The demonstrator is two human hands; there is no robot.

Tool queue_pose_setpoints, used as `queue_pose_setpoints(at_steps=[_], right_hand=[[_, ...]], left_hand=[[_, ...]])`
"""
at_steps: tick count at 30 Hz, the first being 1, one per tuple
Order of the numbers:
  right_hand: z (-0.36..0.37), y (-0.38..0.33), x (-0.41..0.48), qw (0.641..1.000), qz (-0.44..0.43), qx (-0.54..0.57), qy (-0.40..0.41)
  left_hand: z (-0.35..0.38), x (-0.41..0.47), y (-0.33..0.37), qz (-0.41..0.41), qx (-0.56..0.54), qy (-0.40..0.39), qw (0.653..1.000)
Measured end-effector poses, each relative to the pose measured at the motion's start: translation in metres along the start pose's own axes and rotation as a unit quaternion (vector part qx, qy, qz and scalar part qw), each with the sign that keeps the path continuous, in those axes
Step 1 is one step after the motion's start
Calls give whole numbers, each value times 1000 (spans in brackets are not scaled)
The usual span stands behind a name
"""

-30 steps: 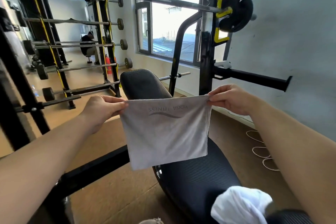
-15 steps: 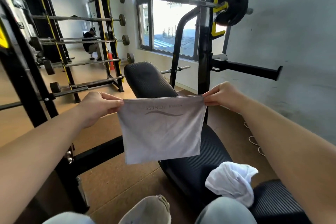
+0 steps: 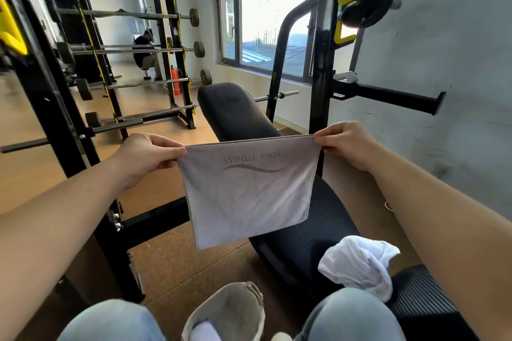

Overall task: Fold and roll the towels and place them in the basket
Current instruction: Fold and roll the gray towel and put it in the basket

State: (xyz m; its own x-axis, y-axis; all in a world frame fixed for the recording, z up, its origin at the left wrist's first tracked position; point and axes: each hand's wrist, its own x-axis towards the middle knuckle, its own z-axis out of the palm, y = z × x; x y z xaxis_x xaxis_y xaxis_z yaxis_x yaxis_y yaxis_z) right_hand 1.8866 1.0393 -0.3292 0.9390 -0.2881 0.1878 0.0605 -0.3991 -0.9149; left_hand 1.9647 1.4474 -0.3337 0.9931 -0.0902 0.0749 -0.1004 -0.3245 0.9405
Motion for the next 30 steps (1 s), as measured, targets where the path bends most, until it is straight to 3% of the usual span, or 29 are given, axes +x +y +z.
queue_pose_setpoints(at_steps=[5, 10, 16, 25, 30], right_hand=[[7, 13, -1, 1000, -21, 0, 6], [19, 28, 1, 990, -54, -127, 14], [55, 60, 0, 987, -59, -146, 31], [135, 95, 8, 996, 55, -74, 13], [179, 112, 10, 989, 148, -9, 18]], left_hand=[[3, 3, -10, 17, -44, 20, 999], [12, 1, -30, 71, 65, 50, 994], [15, -4, -67, 66, 92, 102, 988], [25, -1, -130, -22, 71, 186, 980], [43, 0, -158, -80, 42, 176, 980]])
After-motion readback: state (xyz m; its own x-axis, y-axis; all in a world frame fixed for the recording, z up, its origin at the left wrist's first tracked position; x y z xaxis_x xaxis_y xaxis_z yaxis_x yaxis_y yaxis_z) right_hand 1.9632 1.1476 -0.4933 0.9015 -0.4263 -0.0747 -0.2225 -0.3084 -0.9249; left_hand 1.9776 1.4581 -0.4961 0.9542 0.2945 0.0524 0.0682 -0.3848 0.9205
